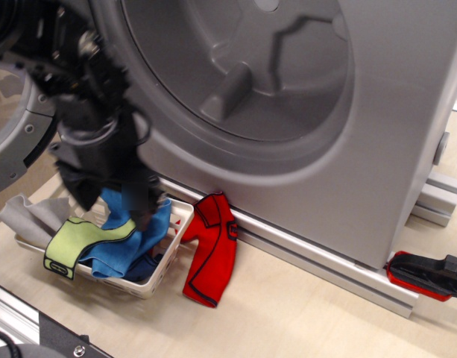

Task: Put clothes in laundry machine

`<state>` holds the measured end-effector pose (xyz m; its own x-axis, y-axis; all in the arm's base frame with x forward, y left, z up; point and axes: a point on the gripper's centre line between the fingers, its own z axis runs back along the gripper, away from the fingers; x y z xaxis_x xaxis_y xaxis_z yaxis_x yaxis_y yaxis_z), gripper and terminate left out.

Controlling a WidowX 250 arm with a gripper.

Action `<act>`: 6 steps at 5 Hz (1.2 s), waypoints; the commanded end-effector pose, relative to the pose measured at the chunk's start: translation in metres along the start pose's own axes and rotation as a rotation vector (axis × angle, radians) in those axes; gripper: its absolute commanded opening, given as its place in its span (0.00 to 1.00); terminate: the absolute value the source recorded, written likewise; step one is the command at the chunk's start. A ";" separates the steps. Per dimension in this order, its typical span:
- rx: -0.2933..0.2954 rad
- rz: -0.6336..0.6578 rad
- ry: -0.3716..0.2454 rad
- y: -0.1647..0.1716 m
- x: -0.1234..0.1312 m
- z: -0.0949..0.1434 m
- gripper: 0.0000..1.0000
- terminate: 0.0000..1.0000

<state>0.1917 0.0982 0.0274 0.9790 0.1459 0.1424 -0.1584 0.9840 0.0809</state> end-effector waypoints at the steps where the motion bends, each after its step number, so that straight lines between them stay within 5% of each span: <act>1: -0.195 -0.044 0.083 0.026 0.005 -0.021 1.00 0.00; 5: -0.126 -0.004 0.133 0.022 0.006 -0.078 1.00 0.00; 6: -0.095 -0.006 0.106 0.022 0.006 -0.082 0.00 0.00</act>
<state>0.1991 0.1264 -0.0551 0.9903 0.1382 0.0102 -0.1380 0.9902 -0.0233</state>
